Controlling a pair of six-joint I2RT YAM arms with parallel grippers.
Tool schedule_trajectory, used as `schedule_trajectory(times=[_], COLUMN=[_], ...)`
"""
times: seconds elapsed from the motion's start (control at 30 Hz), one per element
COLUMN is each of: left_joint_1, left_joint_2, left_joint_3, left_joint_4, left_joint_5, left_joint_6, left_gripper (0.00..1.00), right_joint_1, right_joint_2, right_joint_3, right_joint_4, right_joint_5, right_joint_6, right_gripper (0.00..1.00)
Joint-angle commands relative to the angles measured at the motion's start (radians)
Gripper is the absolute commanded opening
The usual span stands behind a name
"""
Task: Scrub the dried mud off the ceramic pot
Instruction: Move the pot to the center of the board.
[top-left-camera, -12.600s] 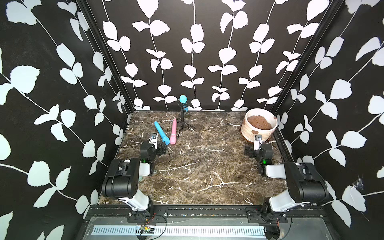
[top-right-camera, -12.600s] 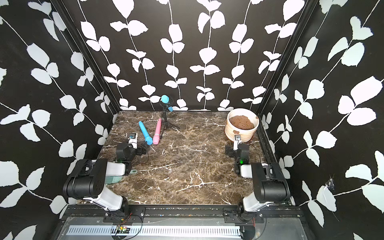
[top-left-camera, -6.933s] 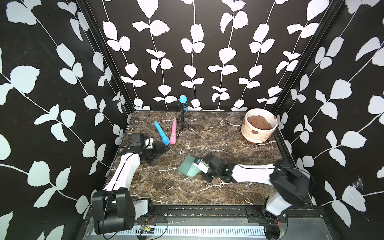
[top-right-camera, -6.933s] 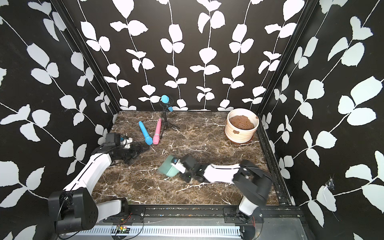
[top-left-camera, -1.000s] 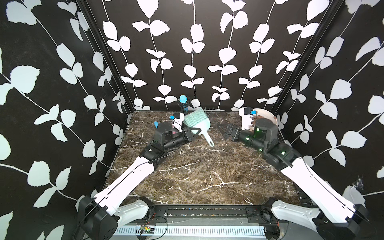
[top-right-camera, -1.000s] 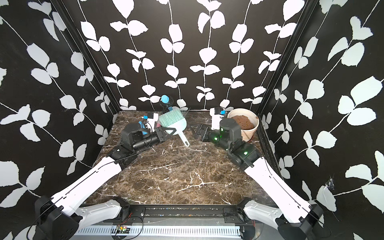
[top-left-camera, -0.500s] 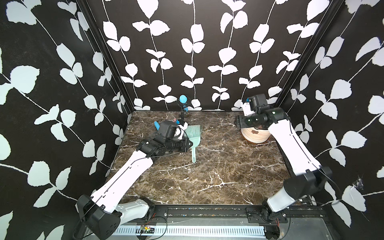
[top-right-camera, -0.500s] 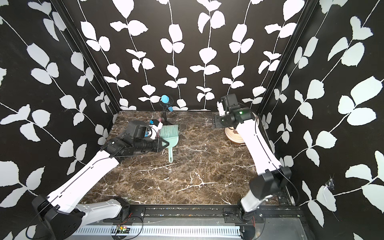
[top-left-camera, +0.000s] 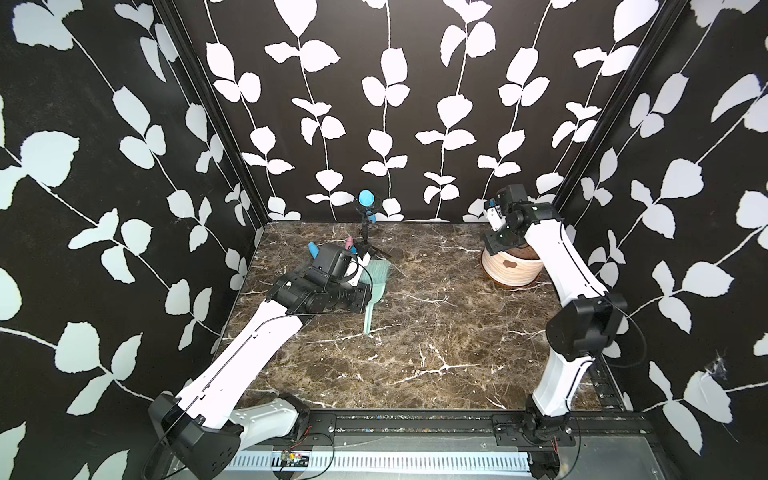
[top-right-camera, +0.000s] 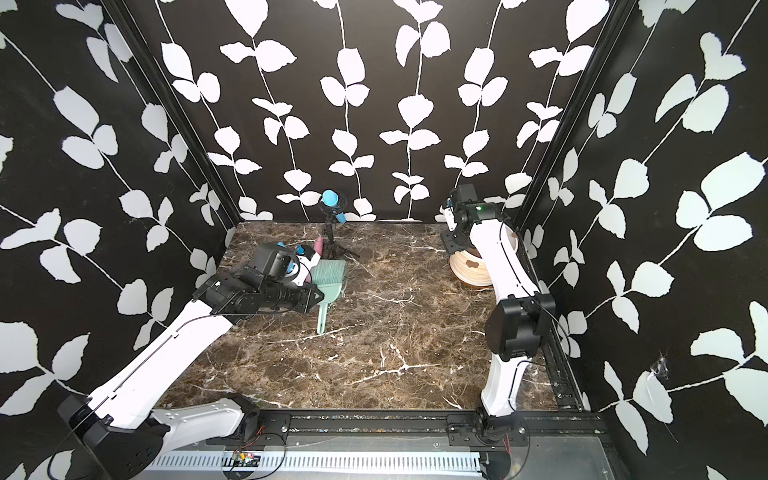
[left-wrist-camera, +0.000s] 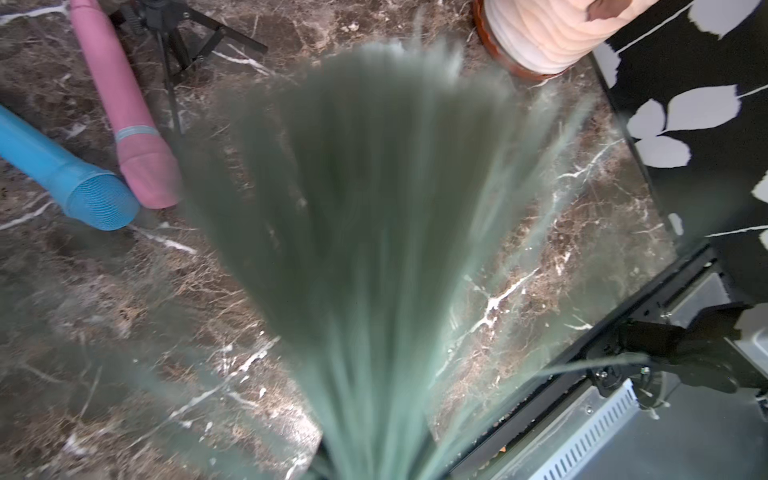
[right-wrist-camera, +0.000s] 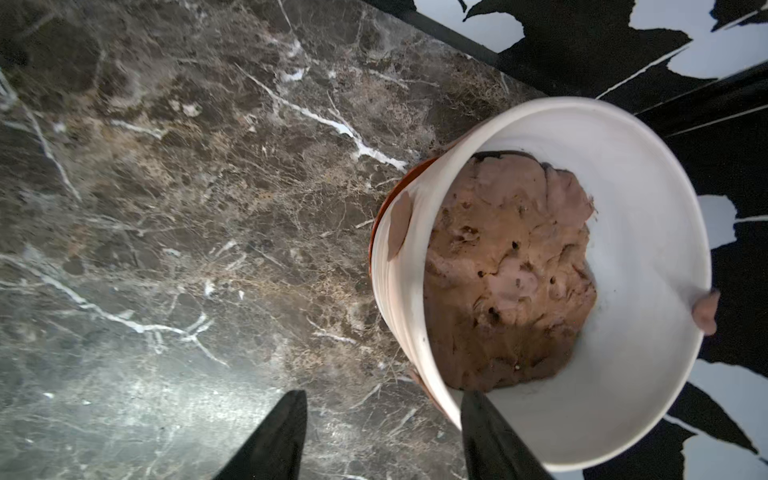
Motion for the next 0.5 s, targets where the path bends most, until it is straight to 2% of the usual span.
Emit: schedule_trajectory(times=[0.0, 0.17, 0.23, 0.33, 0.47], left_joint_1=[0.0, 0.0, 0.0, 0.0, 0.0], left_joint_2=[-0.009, -0.013, -0.021, -0.032, -0.038], left_joint_3=[0.029, 0.015, 0.02, 0.011, 0.016], left_joint_4=[-0.036, -0.033, -0.04, -0.028, -0.041], left_joint_5=[-0.026, -0.021, -0.031, -0.025, -0.031], left_joint_6=[0.016, 0.012, 0.009, 0.005, 0.004], left_gripper=[0.0, 0.0, 0.0, 0.0, 0.0], right_joint_1=[-0.025, -0.045, -0.054, -0.057, -0.054], right_joint_2=[0.03, 0.082, 0.107, 0.144, 0.167], right_joint_3=[0.029, 0.031, 0.038, 0.055, 0.072], right_joint_4=[-0.034, -0.047, -0.045, -0.055, -0.057], right_joint_5=[0.02, 0.037, 0.009, -0.023, -0.061], right_joint_6=[-0.056, -0.103, -0.105, -0.115, -0.135], right_gripper=[0.55, 0.53, 0.53, 0.48, 0.36])
